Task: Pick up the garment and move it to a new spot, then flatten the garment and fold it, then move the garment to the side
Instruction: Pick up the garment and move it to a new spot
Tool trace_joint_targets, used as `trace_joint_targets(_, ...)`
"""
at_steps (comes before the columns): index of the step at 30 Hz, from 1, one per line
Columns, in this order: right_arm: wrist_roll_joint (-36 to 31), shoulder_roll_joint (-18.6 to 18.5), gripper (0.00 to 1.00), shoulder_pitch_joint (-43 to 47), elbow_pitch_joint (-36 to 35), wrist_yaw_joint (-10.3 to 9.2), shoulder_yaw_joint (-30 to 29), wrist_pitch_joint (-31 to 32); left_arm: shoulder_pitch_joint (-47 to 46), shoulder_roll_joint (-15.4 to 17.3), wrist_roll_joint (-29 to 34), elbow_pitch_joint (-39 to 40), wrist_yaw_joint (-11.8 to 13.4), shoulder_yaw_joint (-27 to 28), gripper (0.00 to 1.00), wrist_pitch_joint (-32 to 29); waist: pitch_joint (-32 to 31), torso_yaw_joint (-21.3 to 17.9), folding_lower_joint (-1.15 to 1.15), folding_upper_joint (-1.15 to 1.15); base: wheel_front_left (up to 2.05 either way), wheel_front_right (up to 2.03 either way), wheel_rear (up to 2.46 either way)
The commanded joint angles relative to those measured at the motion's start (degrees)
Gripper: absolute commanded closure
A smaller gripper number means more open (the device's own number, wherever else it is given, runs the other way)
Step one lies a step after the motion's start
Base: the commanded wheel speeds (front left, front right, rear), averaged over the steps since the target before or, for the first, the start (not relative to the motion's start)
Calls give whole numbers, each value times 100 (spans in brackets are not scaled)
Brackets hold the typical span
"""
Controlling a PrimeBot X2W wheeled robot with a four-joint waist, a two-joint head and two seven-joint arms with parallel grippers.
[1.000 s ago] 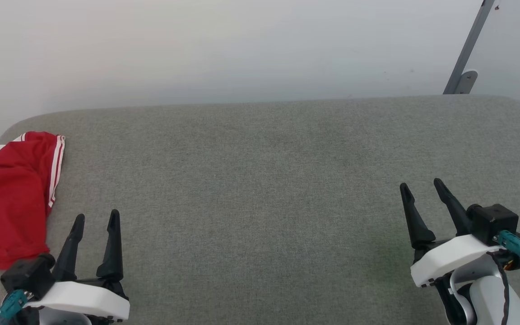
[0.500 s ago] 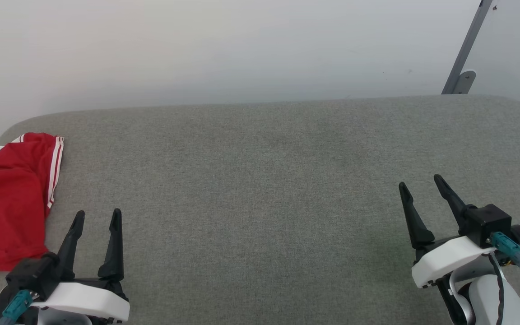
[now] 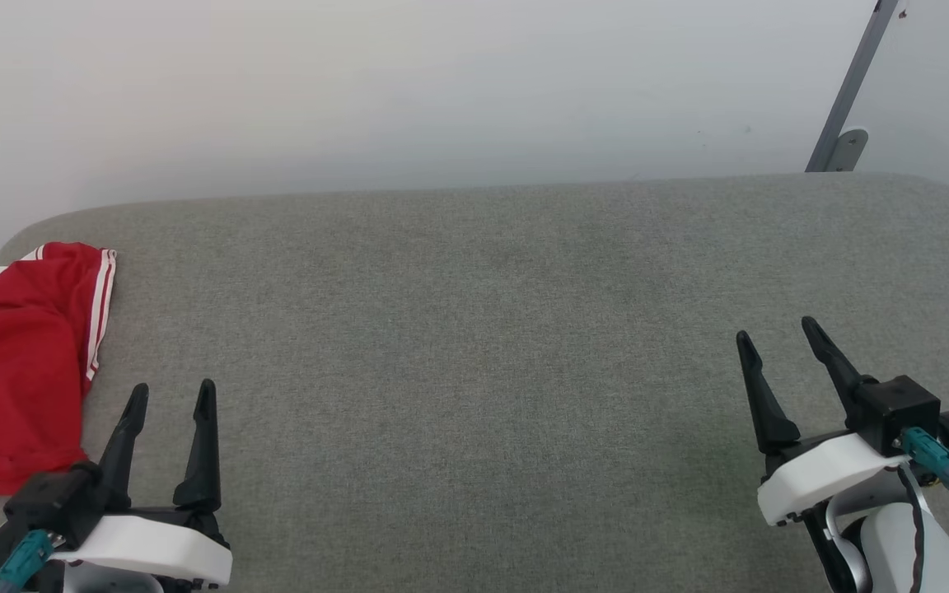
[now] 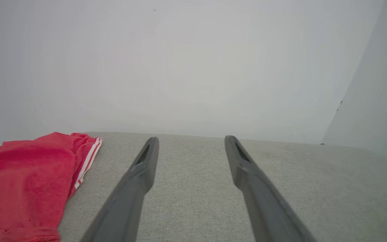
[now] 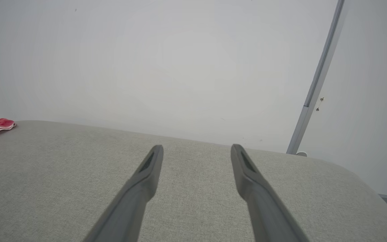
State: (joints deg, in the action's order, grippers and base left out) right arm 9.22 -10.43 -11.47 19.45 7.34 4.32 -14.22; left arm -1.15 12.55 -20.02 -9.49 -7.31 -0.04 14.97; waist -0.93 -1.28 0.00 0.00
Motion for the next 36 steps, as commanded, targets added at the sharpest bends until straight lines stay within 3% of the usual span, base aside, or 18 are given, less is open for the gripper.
trace_joint_targets(1, -32, 29, 0, 34, -10, 27, -7, -45, -8, -8, -30, -5, -20, 30, 0, 32, -1, 1, 0, 0, 0, 0, 0)
trace_joint_targets(15, 55, 31, 0, 67, -7, 15, 282, -96, -81, -81, -200, -191, -19, 313, 0, 31, -125, 383, 0, 0, 0, 0, 0)
trace_joint_targets(36, 354, 77, 0, -206, 283, 15, 986, -101, 75, -253, -70, -476, 321, 741, 0, 30, -432, 1900, 0, 0, 0, 0, 0)
